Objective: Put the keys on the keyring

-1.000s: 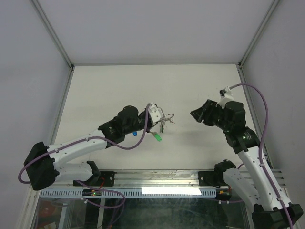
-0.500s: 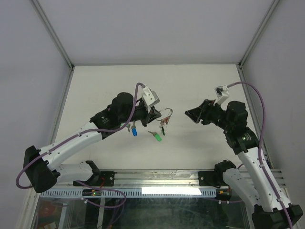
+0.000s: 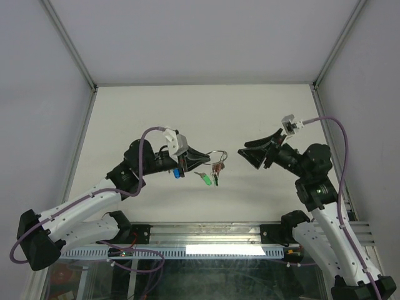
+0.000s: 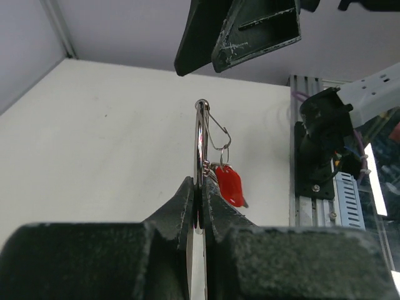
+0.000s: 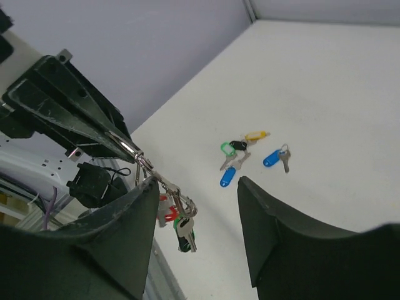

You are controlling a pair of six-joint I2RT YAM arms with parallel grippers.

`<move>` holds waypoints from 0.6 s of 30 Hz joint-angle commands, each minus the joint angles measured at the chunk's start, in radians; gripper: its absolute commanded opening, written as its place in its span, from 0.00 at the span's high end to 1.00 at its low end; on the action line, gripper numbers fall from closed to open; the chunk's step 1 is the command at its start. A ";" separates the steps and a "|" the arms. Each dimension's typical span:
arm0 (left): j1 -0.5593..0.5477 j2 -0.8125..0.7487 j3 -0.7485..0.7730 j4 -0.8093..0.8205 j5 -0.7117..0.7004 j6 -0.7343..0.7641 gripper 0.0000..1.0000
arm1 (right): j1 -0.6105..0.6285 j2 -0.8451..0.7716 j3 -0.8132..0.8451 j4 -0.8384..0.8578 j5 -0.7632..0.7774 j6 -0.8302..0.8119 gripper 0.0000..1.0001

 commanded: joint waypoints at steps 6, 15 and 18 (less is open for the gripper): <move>0.012 -0.110 -0.183 0.534 0.083 -0.116 1.00 | 0.059 -0.125 -0.153 0.562 -0.134 -0.119 0.48; 0.013 -0.095 -0.198 0.606 0.150 -0.141 1.00 | 0.190 -0.037 -0.113 0.505 -0.131 -0.288 0.58; 0.013 -0.096 -0.196 0.609 0.163 -0.144 1.00 | 0.214 -0.016 -0.109 0.497 -0.128 -0.310 0.61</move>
